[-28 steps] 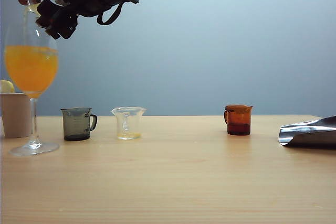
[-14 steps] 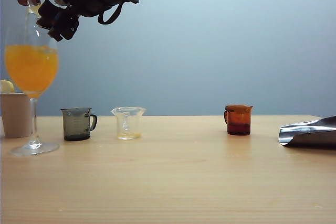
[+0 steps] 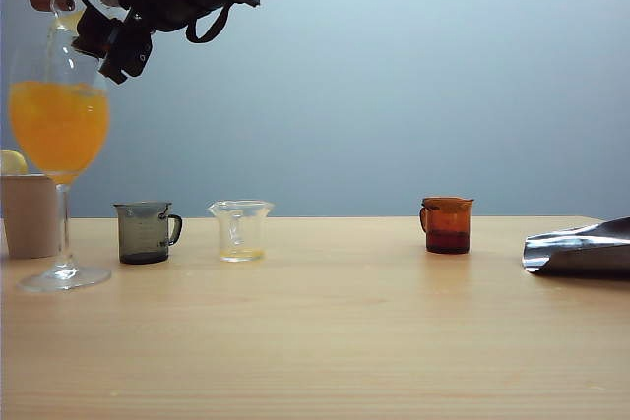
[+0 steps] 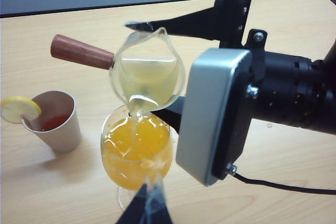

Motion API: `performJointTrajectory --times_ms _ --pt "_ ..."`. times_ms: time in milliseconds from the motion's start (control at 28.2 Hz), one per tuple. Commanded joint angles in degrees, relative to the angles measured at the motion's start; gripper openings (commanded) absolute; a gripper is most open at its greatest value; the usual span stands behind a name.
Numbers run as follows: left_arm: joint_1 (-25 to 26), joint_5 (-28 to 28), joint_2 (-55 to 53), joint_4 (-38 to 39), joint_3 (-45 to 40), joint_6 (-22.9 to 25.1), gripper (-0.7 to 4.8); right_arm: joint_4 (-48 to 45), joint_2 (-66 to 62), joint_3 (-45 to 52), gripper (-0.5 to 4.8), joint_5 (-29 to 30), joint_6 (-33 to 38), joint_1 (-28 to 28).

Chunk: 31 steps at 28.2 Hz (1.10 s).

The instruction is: Pick up the third measuring cup from the left, pour the pineapple juice inside into the goblet, and finally put the measuring cup back in its original place.

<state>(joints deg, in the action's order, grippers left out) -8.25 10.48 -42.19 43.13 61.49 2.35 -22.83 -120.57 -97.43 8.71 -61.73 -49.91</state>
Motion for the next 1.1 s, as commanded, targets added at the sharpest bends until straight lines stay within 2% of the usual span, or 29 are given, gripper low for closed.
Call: performJointTrajectory --times_ms 35,781,1100 --pt "-0.13 0.28 0.17 -0.31 0.28 0.24 -0.06 -1.86 0.55 -0.44 -0.01 -0.07 -1.55 -0.11" --pt "-0.33 -1.86 0.17 0.55 0.28 0.46 -0.06 -1.88 0.55 -0.44 -0.01 -0.09 -6.51 -0.17" --pt "-0.35 -1.40 0.17 0.52 0.28 0.46 -0.06 -1.90 0.55 -0.46 -0.01 -0.07 -12.28 -0.20"
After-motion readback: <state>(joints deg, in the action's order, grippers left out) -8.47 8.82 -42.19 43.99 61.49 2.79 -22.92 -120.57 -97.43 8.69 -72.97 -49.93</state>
